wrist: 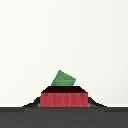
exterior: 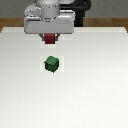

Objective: Place the red cube on top of the green cube.

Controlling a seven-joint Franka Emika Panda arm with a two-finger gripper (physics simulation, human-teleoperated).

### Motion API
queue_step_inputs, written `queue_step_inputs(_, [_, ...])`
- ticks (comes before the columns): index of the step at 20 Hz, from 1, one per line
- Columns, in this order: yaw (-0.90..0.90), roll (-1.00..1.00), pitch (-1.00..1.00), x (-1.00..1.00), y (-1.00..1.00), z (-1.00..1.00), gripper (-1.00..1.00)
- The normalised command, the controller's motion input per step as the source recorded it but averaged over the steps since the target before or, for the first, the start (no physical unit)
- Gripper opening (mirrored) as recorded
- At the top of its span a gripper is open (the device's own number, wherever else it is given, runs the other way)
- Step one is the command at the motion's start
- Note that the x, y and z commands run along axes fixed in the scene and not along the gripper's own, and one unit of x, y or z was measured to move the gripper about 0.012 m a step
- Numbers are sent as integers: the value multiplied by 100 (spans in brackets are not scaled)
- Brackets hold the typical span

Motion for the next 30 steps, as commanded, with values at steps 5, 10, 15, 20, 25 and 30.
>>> queue_step_inputs(5, [0, 0, 0, 0, 0, -40, -100])
queue_step_inputs(10, [0, 0, 0, 20, 0, -60, -100])
queue_step_inputs(15, [0, 0, 0, 0, 0, -40, -100])
queue_step_inputs(20, [0, 0, 0, 0, 0, 0, 100])
queue_step_inputs(25, [0, 0, 0, 0, 0, 0, 100])
queue_step_inputs(30, [0, 0, 0, 0, 0, 0, 100])
